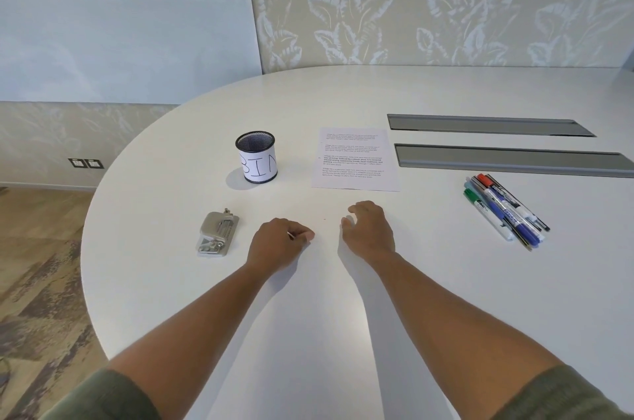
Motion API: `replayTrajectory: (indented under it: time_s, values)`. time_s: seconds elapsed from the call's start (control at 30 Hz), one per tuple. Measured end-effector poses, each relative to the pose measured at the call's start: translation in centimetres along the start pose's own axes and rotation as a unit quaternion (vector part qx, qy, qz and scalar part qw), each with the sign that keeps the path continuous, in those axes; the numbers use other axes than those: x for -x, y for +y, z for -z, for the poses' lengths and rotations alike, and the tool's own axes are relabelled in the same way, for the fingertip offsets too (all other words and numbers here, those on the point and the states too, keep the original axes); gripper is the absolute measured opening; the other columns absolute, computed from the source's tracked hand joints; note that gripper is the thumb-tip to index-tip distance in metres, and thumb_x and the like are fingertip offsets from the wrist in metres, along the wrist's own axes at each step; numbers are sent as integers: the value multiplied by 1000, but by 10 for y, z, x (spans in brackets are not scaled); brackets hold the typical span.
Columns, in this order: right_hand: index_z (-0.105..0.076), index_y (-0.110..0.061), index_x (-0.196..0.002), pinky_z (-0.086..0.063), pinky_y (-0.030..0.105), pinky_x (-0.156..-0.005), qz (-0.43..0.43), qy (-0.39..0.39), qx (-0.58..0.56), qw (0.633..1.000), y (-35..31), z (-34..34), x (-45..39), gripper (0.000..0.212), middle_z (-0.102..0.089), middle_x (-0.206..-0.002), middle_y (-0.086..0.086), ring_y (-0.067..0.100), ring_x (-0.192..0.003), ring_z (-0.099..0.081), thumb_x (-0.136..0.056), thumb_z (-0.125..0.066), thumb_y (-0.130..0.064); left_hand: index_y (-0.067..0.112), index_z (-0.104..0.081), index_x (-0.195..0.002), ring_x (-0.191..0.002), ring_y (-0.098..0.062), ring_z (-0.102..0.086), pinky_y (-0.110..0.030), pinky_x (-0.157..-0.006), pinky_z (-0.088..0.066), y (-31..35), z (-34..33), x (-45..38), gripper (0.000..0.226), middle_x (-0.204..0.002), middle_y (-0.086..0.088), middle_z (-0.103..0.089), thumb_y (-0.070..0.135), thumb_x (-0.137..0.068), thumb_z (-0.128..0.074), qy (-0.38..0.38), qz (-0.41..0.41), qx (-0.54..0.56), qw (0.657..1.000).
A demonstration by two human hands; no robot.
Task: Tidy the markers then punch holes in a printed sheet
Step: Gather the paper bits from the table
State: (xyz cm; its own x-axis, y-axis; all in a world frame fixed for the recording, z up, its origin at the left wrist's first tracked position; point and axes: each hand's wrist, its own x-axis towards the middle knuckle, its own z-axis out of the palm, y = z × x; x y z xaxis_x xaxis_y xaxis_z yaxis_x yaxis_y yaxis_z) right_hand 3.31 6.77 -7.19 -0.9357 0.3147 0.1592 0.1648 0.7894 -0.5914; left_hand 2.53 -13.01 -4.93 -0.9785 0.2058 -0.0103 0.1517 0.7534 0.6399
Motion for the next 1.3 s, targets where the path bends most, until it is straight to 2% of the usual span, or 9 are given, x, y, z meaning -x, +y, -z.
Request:
replayTrajectory:
  time_s: [0.1, 0.17, 0.27, 0.4, 0.73, 0.9, 1.13, 1.23, 1.3]
  values:
    - [-62, -16, -124, -38, 34, -99, 15, 10, 33, 999, -5, 1, -2, 32, -55, -131, -3, 20, -125, -43, -95, -53, -28, 37, -78, -86, -79, 0, -64, -18, -66, -42, 0, 2, 1, 12, -81, 23, -69, 42, -84, -68, -4, -4, -1, 1000]
    - [-64, -16, -122, -36, 34, -99, 23, 16, 48, 998, -7, 1, -3, 31, -56, -127, -2, 21, -122, -43, -95, -53, -27, 40, -77, -83, -79, 5, -63, -17, -66, -42, 2, 1, 2, 13, -83, 25, -70, 49, -76, -71, -5, -2, 2, 1000]
    - [-65, -16, -119, -40, 35, -97, 24, 11, 41, 999, -11, 0, -3, 29, -57, -124, -1, 21, -121, -43, -95, -54, -28, 43, -75, -84, -82, 7, -62, -15, -67, -42, 4, 0, 4, 21, -85, 25, -67, 55, -67, -75, -4, 5, -4, 1000]
    - [-64, -17, -119, -42, 34, -93, 23, -15, 34, 999, -12, 0, -2, 29, -56, -124, -1, 20, -122, -43, -95, -54, -30, 44, -74, -80, -80, 7, -61, -18, -66, -42, 6, 0, 3, 18, -82, 27, -67, 55, -65, -76, 1, 1, -14, 1000]
    - [-68, -22, -115, -48, 35, -89, 29, -44, 10, 999, -17, 2, -6, 27, -61, -115, -2, 19, -117, -48, -92, -57, -29, 37, -76, -79, -77, -3, -60, -22, -61, -38, 12, 6, -3, 8, -85, 18, -64, 43, -77, -71, -22, -54, -82, 995]
    - [-72, -25, -112, -50, 38, -91, 41, -65, 11, 997, -25, 0, -7, 25, -61, -113, 0, 20, -114, -53, -91, -59, -31, 34, -73, -80, -80, -11, -61, -28, -67, -44, 14, 1, -5, 9, -90, 12, -63, 36, -82, -64, -31, -71, -118, 990]
    - [-76, -25, -98, -46, 30, -73, 16, -88, 47, 995, -40, 1, -14, 21, -59, -107, 2, 23, -100, -59, -90, -57, -29, 25, -70, -82, -83, -22, -63, -33, -70, -49, 17, -7, -7, 23, -95, 7, -60, 16, -85, -49, -56, -59, -150, 985]
    - [-77, -23, -90, -50, 30, -71, 2, -88, 57, 994, -45, 3, -16, 18, -65, -102, -2, 23, -93, -63, -85, -59, -24, 20, -70, -84, -86, -23, -64, -39, -78, -54, 14, -8, -8, 23, -98, 4, -62, 14, -86, -48, -56, -49, -129, 989]
    - [-77, -21, -83, -52, 28, -69, -5, -94, 70, 993, -49, 4, -17, 17, -70, -95, -3, 23, -86, -65, -82, -61, -21, 23, -68, -83, -86, -21, -63, -37, -79, -52, 11, -9, -9, 20, -97, 6, -61, 18, -88, -49, -54, -53, -114, 991]
